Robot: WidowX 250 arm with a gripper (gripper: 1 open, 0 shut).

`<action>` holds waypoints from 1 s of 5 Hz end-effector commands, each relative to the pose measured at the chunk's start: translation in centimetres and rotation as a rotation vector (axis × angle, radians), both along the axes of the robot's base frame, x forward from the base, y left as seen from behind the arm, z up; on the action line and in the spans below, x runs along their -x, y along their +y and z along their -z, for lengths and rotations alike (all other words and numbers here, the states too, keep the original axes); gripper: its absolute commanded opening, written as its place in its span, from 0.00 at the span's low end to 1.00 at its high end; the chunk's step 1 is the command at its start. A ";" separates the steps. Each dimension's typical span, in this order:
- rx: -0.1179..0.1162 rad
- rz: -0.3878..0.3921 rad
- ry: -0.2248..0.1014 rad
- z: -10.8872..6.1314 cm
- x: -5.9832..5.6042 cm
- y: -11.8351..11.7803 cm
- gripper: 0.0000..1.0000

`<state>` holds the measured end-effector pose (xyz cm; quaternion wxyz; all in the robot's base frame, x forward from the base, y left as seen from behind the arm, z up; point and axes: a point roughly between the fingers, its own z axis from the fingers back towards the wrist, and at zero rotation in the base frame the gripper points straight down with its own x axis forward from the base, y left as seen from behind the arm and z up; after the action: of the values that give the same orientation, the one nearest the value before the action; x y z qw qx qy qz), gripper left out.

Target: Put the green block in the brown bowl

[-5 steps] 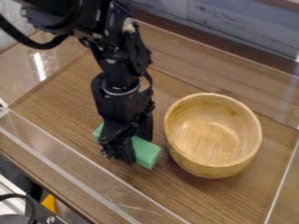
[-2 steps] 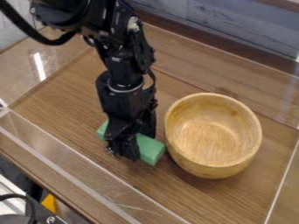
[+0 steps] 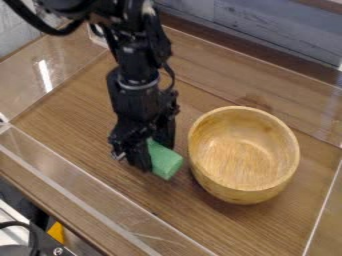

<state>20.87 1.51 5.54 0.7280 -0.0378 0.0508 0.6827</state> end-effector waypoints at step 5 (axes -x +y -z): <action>-0.043 0.878 -0.029 -3.2 -1.8 -7.7 0.00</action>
<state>21.70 -6.02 7.60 0.9485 0.0044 0.0606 0.3109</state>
